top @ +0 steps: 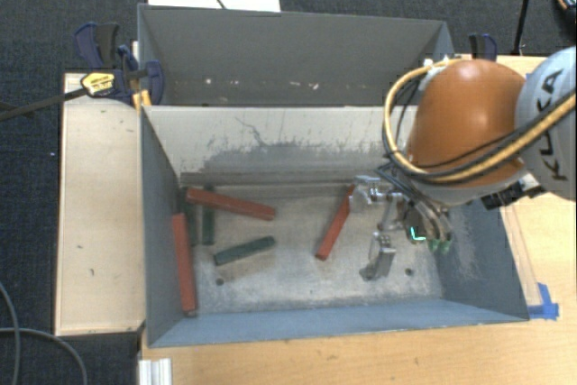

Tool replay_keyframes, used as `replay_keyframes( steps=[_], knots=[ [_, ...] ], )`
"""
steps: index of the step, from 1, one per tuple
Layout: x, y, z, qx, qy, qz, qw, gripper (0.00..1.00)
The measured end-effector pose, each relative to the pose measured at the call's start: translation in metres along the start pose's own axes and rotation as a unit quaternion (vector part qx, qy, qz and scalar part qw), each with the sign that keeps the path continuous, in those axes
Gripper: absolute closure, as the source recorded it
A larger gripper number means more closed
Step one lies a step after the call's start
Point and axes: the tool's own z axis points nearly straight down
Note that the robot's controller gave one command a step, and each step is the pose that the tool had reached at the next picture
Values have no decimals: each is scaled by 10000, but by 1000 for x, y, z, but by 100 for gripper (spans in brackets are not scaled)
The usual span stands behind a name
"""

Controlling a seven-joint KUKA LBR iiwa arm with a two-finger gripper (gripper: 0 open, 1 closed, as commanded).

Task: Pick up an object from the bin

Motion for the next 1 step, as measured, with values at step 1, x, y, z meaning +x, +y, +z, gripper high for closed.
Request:
replay_keyframes(
  steps=[1],
  knots=[
    [-80,-5,151,6,-35,-3082,9513,0]
  ],
)
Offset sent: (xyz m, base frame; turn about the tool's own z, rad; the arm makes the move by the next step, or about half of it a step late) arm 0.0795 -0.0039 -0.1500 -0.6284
